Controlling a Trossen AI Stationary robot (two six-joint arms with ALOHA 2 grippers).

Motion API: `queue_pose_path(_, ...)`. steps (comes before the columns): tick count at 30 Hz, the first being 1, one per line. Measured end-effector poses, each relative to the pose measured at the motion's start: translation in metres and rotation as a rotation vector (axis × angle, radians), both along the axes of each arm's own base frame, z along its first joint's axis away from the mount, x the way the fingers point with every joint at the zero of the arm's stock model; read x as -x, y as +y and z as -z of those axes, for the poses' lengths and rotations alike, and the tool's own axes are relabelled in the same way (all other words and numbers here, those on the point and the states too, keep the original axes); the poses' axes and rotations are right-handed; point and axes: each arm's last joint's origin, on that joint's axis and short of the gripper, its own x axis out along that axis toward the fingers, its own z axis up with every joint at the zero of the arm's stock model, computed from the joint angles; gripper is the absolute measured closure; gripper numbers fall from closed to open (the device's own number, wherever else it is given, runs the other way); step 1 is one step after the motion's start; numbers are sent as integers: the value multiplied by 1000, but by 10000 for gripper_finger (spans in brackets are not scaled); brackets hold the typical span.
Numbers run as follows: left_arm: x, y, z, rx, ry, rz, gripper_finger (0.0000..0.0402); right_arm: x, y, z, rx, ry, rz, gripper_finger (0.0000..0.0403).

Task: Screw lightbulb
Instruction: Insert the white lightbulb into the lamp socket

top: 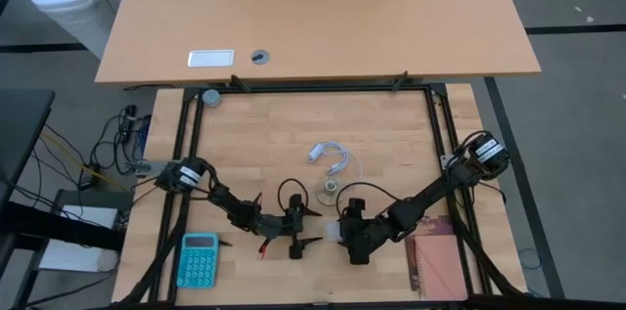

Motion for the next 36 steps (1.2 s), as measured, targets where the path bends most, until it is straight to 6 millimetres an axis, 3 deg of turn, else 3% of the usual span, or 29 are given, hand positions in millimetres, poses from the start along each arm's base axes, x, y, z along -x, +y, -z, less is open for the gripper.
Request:
queue_pose_path(15,-15,-8,-3,2,61,92,71,-5,-1,-9,10,25,21,96)
queue_pose_path(29,-14,-8,-2,21,72,85,71,15,11,-6,53,104,105,96)
queue_pose_path(36,-24,-9,-5,-14,112,62,71,26,7,10,35,94,117,96)
